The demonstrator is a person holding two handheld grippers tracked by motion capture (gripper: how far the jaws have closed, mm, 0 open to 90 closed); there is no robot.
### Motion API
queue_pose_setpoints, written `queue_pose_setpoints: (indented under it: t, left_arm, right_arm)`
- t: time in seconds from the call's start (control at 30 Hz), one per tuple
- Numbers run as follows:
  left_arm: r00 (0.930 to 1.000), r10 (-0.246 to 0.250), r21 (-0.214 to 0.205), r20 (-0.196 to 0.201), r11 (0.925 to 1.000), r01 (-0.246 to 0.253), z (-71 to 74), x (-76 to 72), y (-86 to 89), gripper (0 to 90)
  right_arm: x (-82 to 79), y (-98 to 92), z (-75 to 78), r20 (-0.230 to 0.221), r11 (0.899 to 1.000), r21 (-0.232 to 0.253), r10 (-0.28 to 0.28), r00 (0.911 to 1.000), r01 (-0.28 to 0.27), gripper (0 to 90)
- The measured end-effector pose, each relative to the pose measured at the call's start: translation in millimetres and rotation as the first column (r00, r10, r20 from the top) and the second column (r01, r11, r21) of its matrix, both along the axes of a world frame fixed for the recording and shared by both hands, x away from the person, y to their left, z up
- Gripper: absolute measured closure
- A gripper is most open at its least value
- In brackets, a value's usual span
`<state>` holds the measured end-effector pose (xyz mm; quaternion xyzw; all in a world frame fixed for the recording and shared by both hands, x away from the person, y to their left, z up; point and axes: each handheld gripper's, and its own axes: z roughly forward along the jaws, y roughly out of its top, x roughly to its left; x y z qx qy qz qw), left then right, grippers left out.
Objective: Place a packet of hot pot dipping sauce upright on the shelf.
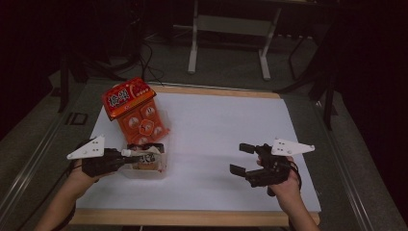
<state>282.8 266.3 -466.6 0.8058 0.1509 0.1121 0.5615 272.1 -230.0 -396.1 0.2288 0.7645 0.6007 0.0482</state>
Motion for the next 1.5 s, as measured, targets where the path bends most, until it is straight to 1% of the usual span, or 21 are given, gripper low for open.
queue_pose_setpoints:
  t: [0.07,0.17,0.27,0.33,0.4,0.47,0.53,0.63,0.7,0.73,0.77,0.83,0.93,1.0,1.13,1.2,1.27,1.33,1.37,1.4,1.5]
  left_arm:
    - [0.9999,0.004,0.008,-0.010,1.0000,-0.004,-5.1,0.9,0.6,89.0]
    - [0.9999,0.006,-0.022,-0.016,0.9997,-0.007,-10.7,1.2,4.5,88.8]
    - [0.9997,0.001,-0.034,-0.023,0.9994,-0.002,-12.2,1.9,6.8,88.2]
    - [0.9998,-0.008,-0.044,-0.019,0.9990,0.007,-11.2,1.4,7.3,85.6]
    - [0.9999,-0.006,-0.048,-0.011,0.9988,0.006,-8.6,0.4,7.6,77.5]
    - [1.0000,0.003,-0.053,-0.002,0.9986,-0.003,-4.5,-0.6,8.8,75.6]
    - [0.9998,0.016,-0.069,-0.015,0.9975,-0.017,-0.6,-1.8,10.0,66.7]
    - [0.9990,0.039,-0.083,0.024,0.9959,-0.037,5.2,-6.0,10.8,47.3]
    - [0.9985,0.034,-0.081,0.043,0.9962,-0.031,9.3,-9.1,9.7,39.9]
    - [0.9983,0.043,-0.085,0.040,0.9956,-0.039,11.5,-10.0,8.8,33.4]
    - [0.9987,0.045,-0.091,0.022,0.9949,-0.043,14.2,-10.3,8.3,28.2]
    - [0.9972,0.071,-0.095,0.024,0.9931,-0.069,18.0,-11.3,6.9,18.0]
    - [0.9955,0.094,-0.102,0.014,0.9906,-0.092,24.6,-12.3,4.6,8.7]
    - [0.9935,0.113,-0.095,0.017,0.9893,-0.111,30.2,-13.5,1.7,6.5]
    - [0.9913,0.129,-0.116,0.025,0.9853,-0.126,41.7,-17.6,-7.6,4.7]
    - [0.9917,0.126,-0.121,0.028,0.9852,-0.121,46.9,-20.2,-13.6,4.0]
    - [0.9939,0.106,-0.138,0.030,0.9852,-0.101,50.9,-23.4,-20.5,3.7]
    - [0.9960,0.085,-0.138,0.025,0.9871,-0.081,53.7,-26.4,-27.4,3.4]
    - [0.9967,0.075,-0.134,0.031,0.9885,-0.071,54.8,-28.5,-31.7,1.9]
    - [0.9969,0.073,-0.113,0.029,0.9912,-0.069,56.1,-30.6,-37.0,1.9]
    - [0.9981,0.056,-0.098,0.027,0.9938,-0.053,58.1,-36.0,-48.9,1.6]
  right_arm:
    - [-0.2,0.5,-0.6,-0.005,1.000,-0.002,0.002,1.0000,-0.002,15.5]
    - [-0.2,0.9,-1.3,-0.005,1.000,-0.007,0.006,1.0000,-0.006,15.5]
    - [-0.1,1.1,-1.2,-0.009,1.000,-0.006,0.008,0.9999,-0.008,15.5]
    - [-0.6,1.3,-0.7,-0.012,1.000,-0.005,0.011,0.9999,-0.011,15.6]
    - [-0.9,1.4,-0.8,-0.013,1.000,-0.006,0.012,0.9998,-0.012,15.6]
    - [-0.8,1.3,-0.9,-0.015,1.000,-0.006,0.012,0.9998,-0.012,15.6]
    - [-1.0,1.4,-0.9,-0.017,1.000,-0.005,0.014,0.9998,-0.014,15.6]
    - [-1.2,2.2,-0.9,-0.017,1.000,-0.008,0.019,0.9997,-0.019,15.6]
    - [-1.2,2.5,-1.1,-0.018,1.000,-0.009,0.020,0.9996,-0.020,15.6]
    - [-1.2,2.7,-1.3,-0.019,1.000,-0.009,0.020,0.9996,-0.020,15.6]
    - [-1.3,3.0,-1.5,-0.022,1.000,-0.008,0.021,0.9995,-0.021,15.6]
    - [-1.2,3.4,-1.9,-0.023,1.000,-0.012,0.022,0.9995,-0.023,15.7]
    - [-1.2,3.9,-2.0,-0.024,1.000,-0.013,0.026,0.9994,-0.027,15.7]
    - [-1.7,4.1,-1.9,-0.025,1.000,-0.013,0.028,0.9993,-0.028,15.7]
    - [-1.9,3.6,-1.8,-0.024,1.000,-0.013,0.025,0.9994,-0.025,15.7]
    - [-2.2,3.2,-1.6,-0.023,1.000,-0.013,0.024,0.9994,-0.025,15.7]
    - [-2.9,2.8,-1.7,-0.023,1.000,-0.015,0.024,0.9995,-0.024,15.7]
    - [-3.3,1.9,-2.0,-0.022,1.000,-0.017,0.022,0.9995,-0.022,15.7]
    - [-3.4,1.3,-2.4,-0.022,1.000,-0.016,0.021,0.9995,-0.022,15.7]
    - [-3.4,0.6,-2.8,-0.023,1.000,-0.016,0.020,0.9995,-0.021,15.7]
    - [-3.7,-0.5,-4.6,-0.027,1.000,-0.021,0.019,0.9995,-0.019,15.6]
